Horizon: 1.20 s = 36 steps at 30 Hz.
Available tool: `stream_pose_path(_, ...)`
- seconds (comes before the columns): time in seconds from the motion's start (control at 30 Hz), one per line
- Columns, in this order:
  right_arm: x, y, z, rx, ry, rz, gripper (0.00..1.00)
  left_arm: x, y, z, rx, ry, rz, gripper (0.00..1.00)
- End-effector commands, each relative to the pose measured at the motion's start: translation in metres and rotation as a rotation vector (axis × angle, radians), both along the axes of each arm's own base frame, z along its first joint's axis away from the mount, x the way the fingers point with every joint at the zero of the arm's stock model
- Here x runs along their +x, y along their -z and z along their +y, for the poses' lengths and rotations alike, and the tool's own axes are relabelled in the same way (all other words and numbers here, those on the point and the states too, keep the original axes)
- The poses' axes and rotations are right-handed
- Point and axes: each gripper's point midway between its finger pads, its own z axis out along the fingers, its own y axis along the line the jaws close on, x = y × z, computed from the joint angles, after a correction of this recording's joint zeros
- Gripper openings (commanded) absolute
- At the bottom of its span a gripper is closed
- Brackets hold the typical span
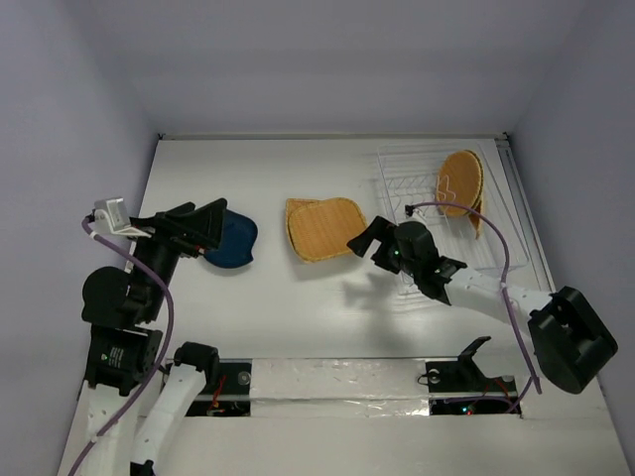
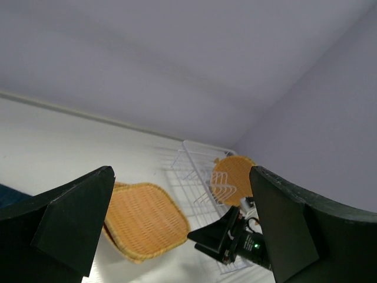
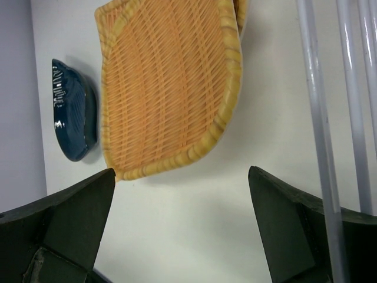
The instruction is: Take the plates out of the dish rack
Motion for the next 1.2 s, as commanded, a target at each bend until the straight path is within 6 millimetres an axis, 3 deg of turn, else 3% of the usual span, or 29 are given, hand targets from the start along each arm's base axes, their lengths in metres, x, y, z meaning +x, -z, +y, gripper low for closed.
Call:
stream_pose_path(0.0,0.004,-0.058,0.006,0.009,-0.04,-0.159,1.0,-0.012,-0.03,0.002,-0.083,0.002,-0.065,0.99)
stream_pose_path(0.2,0.009,-0.081,-0.004,-0.068,-0.02,-0.196,1.0,-0.018,-0.038,0.0,-0.12,0.018,-0.086,0.99)
stream_pose_path(0.33,0.021,-0.053,0.008,-0.109,-0.041,-0.145,1.0,-0.01,-0.024,-0.001,-0.112,0.01,-0.065,0.99)
stream_pose_path(0.37,0.024,-0.032,0.012,-0.134,-0.048,-0.104,1.0,-0.009,-0.019,-0.005,-0.108,0.029,-0.054,0.99)
stream_pose_path(0.47,0.034,-0.012,0.021,-0.125,-0.045,-0.083,1.0,-0.011,-0.019,-0.009,-0.113,0.05,-0.05,0.99)
stream_pose_path(0.63,0.042,-0.007,0.027,-0.071,-0.016,-0.107,1.0,-0.017,-0.023,-0.013,-0.155,0.08,-0.066,0.99)
stream_pose_path(0.67,0.04,-0.003,0.026,-0.068,-0.017,-0.1,1.0,-0.017,-0.024,-0.011,-0.16,0.072,-0.068,0.99)
stream_pose_path(0.8,0.024,-0.014,0.043,0.044,-0.115,-0.114,1.0,-0.016,-0.026,-0.007,-0.179,0.048,-0.063,0.99)
stream_pose_path(0.9,0.013,-0.026,0.044,0.098,-0.14,-0.126,1.0,-0.016,-0.03,-0.007,-0.183,0.049,-0.066,0.99)
stream_pose_path(1.03,-0.007,-0.036,0.064,0.166,-0.293,-0.12,1.0,-0.017,-0.032,-0.007,-0.192,0.051,-0.071,0.99)
stream_pose_path(1.17,-0.022,-0.023,0.076,0.22,-0.374,-0.043,1.0,-0.017,-0.038,0.003,-0.2,-0.003,-0.07,0.99)
